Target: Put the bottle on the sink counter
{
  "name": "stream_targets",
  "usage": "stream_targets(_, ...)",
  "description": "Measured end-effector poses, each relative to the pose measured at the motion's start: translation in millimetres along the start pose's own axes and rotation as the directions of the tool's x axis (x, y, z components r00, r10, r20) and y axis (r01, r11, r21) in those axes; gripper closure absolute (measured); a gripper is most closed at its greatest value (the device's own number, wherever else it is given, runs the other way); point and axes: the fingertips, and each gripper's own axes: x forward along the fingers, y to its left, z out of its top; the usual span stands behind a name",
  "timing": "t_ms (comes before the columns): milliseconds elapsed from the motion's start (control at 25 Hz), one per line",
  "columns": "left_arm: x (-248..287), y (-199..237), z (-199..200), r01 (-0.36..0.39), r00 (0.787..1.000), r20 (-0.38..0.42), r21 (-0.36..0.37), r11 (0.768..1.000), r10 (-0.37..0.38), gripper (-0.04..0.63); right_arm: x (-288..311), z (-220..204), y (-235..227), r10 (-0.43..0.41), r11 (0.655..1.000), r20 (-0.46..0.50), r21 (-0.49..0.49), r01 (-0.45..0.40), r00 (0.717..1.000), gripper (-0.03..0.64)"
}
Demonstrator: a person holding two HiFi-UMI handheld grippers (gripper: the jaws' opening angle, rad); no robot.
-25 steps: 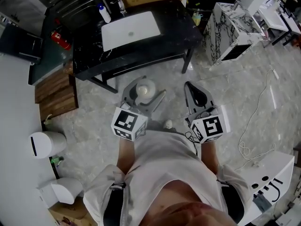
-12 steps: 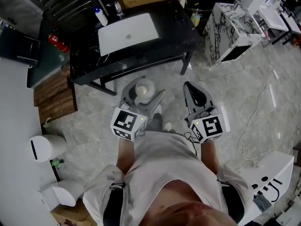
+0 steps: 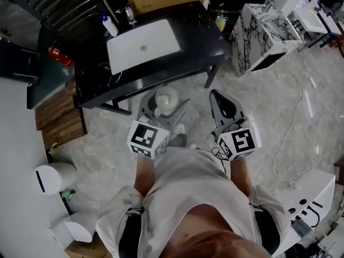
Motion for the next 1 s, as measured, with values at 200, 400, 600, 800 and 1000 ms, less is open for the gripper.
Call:
stream_targets(200,16.5,30.7,4.6,0.008,1.0,0.005,-0.004,1.0,-0.008,0.265,31.0,3.3,-8.2,-0.016,1.0,-0.005,-0.008,0.016,1.0,0.618)
stream_targets(400,28.1,55.5,7.4,0.025,1.0,0.008,-0.009,1.0,-0.025,0.265,57.3,3.9,-11.2,-0.035,0.999,-0.019,-0.012,0.034,0.999,0.618)
stream_targets(600,38.3,78.3,10.6,0.041,0.999,0.015,-0.008,0.999,-0.041,0.265,80.1,5.8,-10.8,-0.051,0.999,-0.026,-0.019,0.05,0.998,0.618)
stream_targets(800,47.2,92.4,9.7,0.063,0.998,0.009,-0.012,0.998,-0.063,0.265,92.5,2.1,-14.1,-0.077,0.997,-0.038,-0.011,0.077,0.996,0.618)
stream_targets(1000,57.5,100.7,4.0,0.086,0.996,-0.003,-0.012,0.996,-0.086,0.265,98.8,-2.6,-18.1,-0.102,0.995,-0.047,-0.007,0.102,0.994,0.618)
